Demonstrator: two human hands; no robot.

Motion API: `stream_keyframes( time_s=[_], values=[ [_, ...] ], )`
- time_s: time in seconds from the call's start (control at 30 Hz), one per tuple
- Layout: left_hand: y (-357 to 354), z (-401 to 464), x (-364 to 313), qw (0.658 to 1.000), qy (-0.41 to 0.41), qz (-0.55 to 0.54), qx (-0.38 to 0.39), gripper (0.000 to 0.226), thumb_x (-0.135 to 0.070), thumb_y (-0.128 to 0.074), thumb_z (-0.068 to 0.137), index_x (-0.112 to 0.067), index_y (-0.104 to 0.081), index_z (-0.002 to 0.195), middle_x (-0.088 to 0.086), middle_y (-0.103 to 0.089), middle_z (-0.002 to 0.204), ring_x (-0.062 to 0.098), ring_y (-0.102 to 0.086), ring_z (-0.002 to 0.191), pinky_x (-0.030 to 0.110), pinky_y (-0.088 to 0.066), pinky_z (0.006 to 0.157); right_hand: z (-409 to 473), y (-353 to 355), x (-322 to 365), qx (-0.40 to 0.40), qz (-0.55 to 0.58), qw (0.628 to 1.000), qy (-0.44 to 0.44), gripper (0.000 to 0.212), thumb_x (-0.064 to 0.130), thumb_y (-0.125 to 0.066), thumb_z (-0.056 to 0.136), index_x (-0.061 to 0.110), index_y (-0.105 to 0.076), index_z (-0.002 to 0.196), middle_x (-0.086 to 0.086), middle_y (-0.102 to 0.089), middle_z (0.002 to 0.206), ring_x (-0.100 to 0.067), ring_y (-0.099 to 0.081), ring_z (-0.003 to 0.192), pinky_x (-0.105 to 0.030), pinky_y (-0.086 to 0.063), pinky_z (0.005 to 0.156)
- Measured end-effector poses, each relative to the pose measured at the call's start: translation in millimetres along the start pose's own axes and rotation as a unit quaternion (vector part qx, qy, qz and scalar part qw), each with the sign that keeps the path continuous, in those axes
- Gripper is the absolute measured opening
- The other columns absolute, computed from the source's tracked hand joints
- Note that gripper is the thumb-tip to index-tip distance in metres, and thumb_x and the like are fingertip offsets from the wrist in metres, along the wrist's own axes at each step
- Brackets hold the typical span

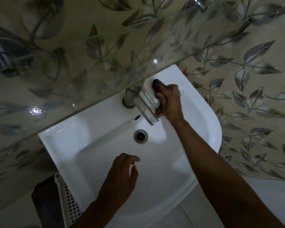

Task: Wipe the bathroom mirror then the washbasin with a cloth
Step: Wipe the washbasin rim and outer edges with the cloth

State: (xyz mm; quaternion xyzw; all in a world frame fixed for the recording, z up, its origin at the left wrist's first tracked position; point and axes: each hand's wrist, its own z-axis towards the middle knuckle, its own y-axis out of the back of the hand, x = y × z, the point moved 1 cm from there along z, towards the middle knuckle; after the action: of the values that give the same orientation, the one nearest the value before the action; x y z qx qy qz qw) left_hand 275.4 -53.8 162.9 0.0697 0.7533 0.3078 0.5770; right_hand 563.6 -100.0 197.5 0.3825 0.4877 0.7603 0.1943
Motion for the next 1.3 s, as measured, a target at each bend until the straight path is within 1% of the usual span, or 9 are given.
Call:
stream_keyframes(
  time_s=[0.1, 0.2, 0.3, 0.37, 0.57, 0.7, 0.83, 1.03, 1.3],
  values=[
    [5.2, 1.1, 1.5, 1.0, 0.009, -0.01, -0.017, 0.027, -0.012, -0.059, 0.093, -0.032, -0.061, 0.112, -0.025, -0.05, 0.104, -0.008, -0.047, 0.103, 0.002, -0.035, 0.085, -8.5, 16.1, -45.5, -0.06, 0.026, 0.992, -0.112, 0.026, 0.029, -0.066, 0.091, 0.011, -0.048, 0.097, 0.001, -0.051, 0.079, -0.001, -0.056, 0.054, -0.018, -0.046, 0.047],
    [7.7, 1.0, 2.4, 1.0, 0.016, -0.016, -0.017, 0.026, -0.015, -0.057, 0.095, -0.034, -0.06, 0.112, -0.025, -0.049, 0.104, -0.006, -0.047, 0.105, 0.003, -0.037, 0.083, -24.9, 13.4, -75.4, -0.016, -0.064, 0.99, -0.128, 0.03, 0.056, -0.064, 0.09, 0.028, -0.055, 0.098, -0.006, -0.061, 0.104, -0.022, -0.065, 0.086, -0.039, -0.056, 0.057],
    [5.8, -0.3, 7.8, 1.0, 0.018, -0.008, -0.011, 0.026, -0.016, -0.057, 0.095, -0.034, -0.059, 0.113, -0.024, -0.05, 0.105, -0.007, -0.047, 0.104, 0.005, -0.038, 0.082, -43.0, -7.2, -93.6, 0.096, -0.223, 0.97, -0.013, 0.069, 0.019, -0.074, 0.076, 0.029, -0.05, 0.14, -0.011, -0.049, 0.131, -0.036, -0.049, 0.109, -0.046, -0.048, 0.084],
    [5.1, -1.3, 10.7, 1.0, 0.019, -0.011, -0.014, 0.026, -0.014, -0.058, 0.094, -0.032, -0.061, 0.112, -0.022, -0.051, 0.104, -0.008, -0.047, 0.103, 0.004, -0.037, 0.083, -52.2, -21.7, -91.3, 0.097, -0.238, 0.966, 0.0, 0.084, 0.009, -0.072, 0.071, 0.023, -0.042, 0.148, -0.014, -0.048, 0.132, -0.036, -0.049, 0.104, -0.041, -0.043, 0.081],
    [1.2, -2.0, 9.5, 1.0, 0.022, -0.011, -0.008, 0.026, -0.012, -0.059, 0.093, -0.03, -0.062, 0.112, -0.02, -0.052, 0.103, -0.006, -0.048, 0.102, 0.003, -0.037, 0.083, -124.6, -75.6, -11.2, 0.201, -0.038, 0.978, -0.039, 0.036, 0.034, -0.054, 0.096, 0.028, -0.056, 0.132, -0.013, -0.056, 0.118, -0.029, -0.055, 0.098, -0.044, -0.053, 0.082],
    [-4.0, 5.4, 11.8, 1.0, 0.029, 0.004, 0.002, 0.025, -0.011, -0.06, 0.091, -0.025, -0.062, 0.111, -0.013, -0.052, 0.104, 0.003, -0.049, 0.095, 0.014, -0.04, 0.082, -154.4, -92.1, 4.8, 0.352, -0.05, 0.927, 0.124, 0.056, 0.024, -0.056, 0.095, 0.019, -0.042, 0.149, -0.022, -0.043, 0.135, -0.038, -0.045, 0.116, -0.044, -0.044, 0.098],
    [0.3, 12.3, 11.5, 0.999, 0.039, 0.018, 0.011, 0.026, -0.009, -0.062, 0.091, -0.021, -0.063, 0.114, -0.012, -0.048, 0.105, 0.01, -0.048, 0.098, 0.015, -0.038, 0.081, -125.9, -51.2, -30.3, 0.271, -0.103, 0.956, 0.04, 0.031, 0.03, -0.067, 0.09, 0.029, -0.062, 0.121, -0.008, -0.057, 0.11, -0.036, -0.06, 0.101, -0.04, -0.051, 0.08],
    [14.3, 10.3, 14.5, 0.999, 0.044, 0.013, -0.013, 0.025, -0.011, -0.06, 0.092, -0.023, -0.062, 0.114, -0.011, -0.052, 0.107, 0.006, -0.048, 0.099, 0.019, -0.043, 0.083, -116.9, -35.3, -82.1, 0.184, -0.244, 0.946, -0.103, 0.115, 0.017, -0.087, 0.053, 0.02, -0.031, 0.153, -0.017, -0.035, 0.139, -0.037, -0.041, 0.11, -0.044, -0.045, 0.087],
    [27.8, -10.3, 13.2, 0.998, 0.028, 0.008, -0.053, 0.023, -0.012, -0.058, 0.093, -0.026, -0.063, 0.11, -0.015, -0.054, 0.103, 0.0, -0.048, 0.094, 0.002, -0.036, 0.086, -151.3, -116.1, 79.1, 0.188, 0.105, 0.957, -0.197, 0.053, 0.008, -0.052, 0.093, 0.017, -0.041, 0.144, -0.018, -0.039, 0.135, -0.036, -0.041, 0.122, -0.049, -0.04, 0.103]
  ],
)
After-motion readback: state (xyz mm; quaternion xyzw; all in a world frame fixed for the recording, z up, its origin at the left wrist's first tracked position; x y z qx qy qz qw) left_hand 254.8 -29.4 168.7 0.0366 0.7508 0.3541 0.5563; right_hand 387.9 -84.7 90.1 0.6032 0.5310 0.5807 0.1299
